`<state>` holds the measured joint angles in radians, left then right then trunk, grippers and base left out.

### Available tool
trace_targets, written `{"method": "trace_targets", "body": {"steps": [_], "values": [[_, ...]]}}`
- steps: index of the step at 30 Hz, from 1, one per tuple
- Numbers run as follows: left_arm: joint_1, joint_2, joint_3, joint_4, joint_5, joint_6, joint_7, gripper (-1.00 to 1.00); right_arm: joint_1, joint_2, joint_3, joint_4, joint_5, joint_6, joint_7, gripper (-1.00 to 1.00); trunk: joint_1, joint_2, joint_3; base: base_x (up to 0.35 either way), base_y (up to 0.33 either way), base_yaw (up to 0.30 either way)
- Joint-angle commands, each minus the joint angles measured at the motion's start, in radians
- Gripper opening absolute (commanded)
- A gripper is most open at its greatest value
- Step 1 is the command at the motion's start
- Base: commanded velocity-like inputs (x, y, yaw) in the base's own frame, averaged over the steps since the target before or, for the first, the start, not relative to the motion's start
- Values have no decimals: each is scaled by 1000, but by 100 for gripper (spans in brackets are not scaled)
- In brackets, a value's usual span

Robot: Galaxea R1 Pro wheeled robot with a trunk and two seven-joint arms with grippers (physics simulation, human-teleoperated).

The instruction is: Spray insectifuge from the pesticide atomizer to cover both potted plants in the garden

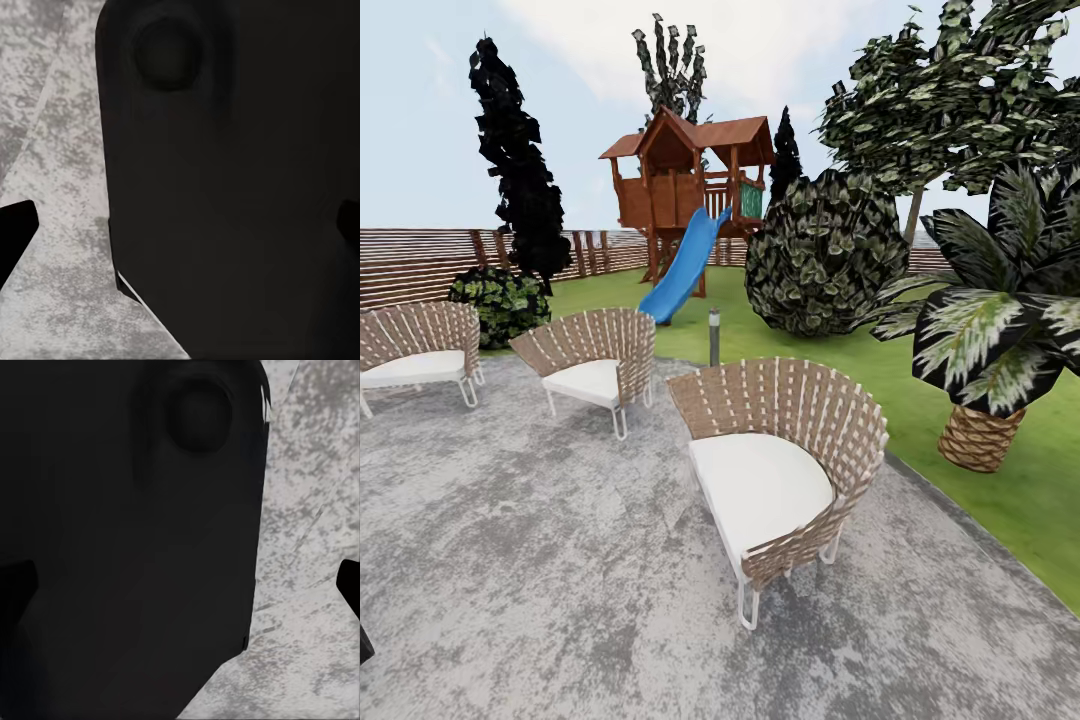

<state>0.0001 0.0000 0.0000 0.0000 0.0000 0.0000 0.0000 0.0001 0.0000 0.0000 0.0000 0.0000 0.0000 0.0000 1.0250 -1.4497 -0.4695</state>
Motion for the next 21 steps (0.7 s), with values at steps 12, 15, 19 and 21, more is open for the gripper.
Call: {"method": "trace_targets", "body": {"steps": [12,15,19,21], "values": [[6,-2,0,-20,0,3,-2,100,-2,-2,-1,-2,0,0,6,100,0,0,0,0,0,0],[5,-2,1,-20,-1,3,-2,100,-2,-2,-1,-2,-1,0,6,100,0,0,0,0,0,0],[5,-1,1,-37,-2,2,-2,100,-2,-2,-1,-2,2,0,6,100,0,0,0,0,0,0],[5,1,1,-48,-4,-3,-1,100,-2,-3,-1,-2,5,0,6,100,0,0,0,0,0,0]]}}
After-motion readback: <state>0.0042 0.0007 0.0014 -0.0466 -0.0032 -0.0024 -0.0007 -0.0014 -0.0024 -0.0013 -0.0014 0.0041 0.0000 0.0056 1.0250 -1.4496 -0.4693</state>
